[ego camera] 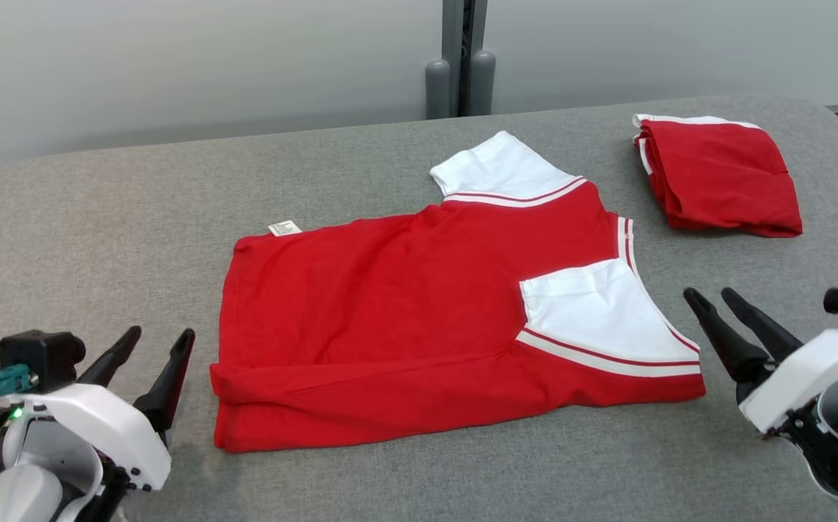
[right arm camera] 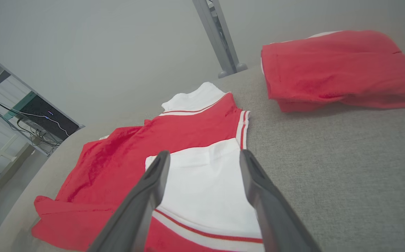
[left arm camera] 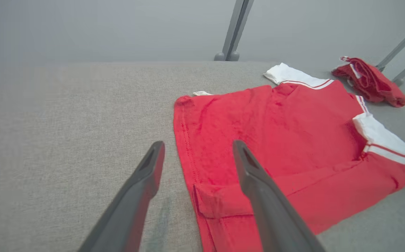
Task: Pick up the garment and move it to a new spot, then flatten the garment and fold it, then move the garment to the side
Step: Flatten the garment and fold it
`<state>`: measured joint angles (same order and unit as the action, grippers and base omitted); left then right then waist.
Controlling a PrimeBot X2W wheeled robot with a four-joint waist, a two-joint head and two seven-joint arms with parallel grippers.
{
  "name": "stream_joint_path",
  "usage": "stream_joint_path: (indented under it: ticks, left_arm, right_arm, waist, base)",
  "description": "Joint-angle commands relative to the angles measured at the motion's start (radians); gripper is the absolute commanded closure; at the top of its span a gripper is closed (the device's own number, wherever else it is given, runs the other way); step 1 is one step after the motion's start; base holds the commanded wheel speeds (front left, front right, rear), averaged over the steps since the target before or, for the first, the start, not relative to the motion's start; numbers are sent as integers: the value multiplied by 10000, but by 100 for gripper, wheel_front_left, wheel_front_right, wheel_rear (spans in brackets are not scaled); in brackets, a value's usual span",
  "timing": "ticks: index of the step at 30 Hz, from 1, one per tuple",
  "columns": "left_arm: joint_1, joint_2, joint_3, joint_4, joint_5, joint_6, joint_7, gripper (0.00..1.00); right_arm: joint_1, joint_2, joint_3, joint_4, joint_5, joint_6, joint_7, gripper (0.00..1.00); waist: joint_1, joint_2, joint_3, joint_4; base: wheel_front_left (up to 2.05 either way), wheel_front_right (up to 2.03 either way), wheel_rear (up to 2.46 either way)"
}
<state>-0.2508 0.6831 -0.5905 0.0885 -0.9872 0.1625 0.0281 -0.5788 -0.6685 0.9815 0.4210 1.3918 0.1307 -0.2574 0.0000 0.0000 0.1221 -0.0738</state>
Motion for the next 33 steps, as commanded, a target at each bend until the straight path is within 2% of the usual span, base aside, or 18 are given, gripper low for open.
stream_joint_path:
  ticks: [1, 8, 15, 25, 33]
  left_arm:
    - [165, -117, 35, -117, 73, 188, -296, 0]
    - [1109, -871, 7, -485, 216, 1040, -1253, 0]
    - [1409, -1238, -372, -121, 405, 1393, -1288, 0]
    - [894, -1555, -1062, 1010, 671, 1519, -518, 0]
    - [556, -1972, -1368, 1893, 549, 1043, -244, 0]
  right_arm:
    - [279, 47, -167, 98, -6, 3, -81, 0]
    - [1125, 453, -907, 1007, -738, 3, -78, 0]
    - [1324, 884, -925, 1815, -817, 3, 401, 0]
    - [1159, 1277, -943, 2541, -769, 3, 1190, 0]
    - [1232, 1527, -912, 2533, -593, 3, 1800, 0]
  waist:
    - [0, 0, -18, 58]
    - [0, 0, -86, 180]
    - [0, 0, -43, 248]
    - [0, 0, 25, 394]
    - [0, 0, 82, 388]
  base:
    - [0, 0, 0]
    - [0, 0, 0]
    - [0, 0, 0]
    - [0, 0, 0]
    - [0, 0, 0]
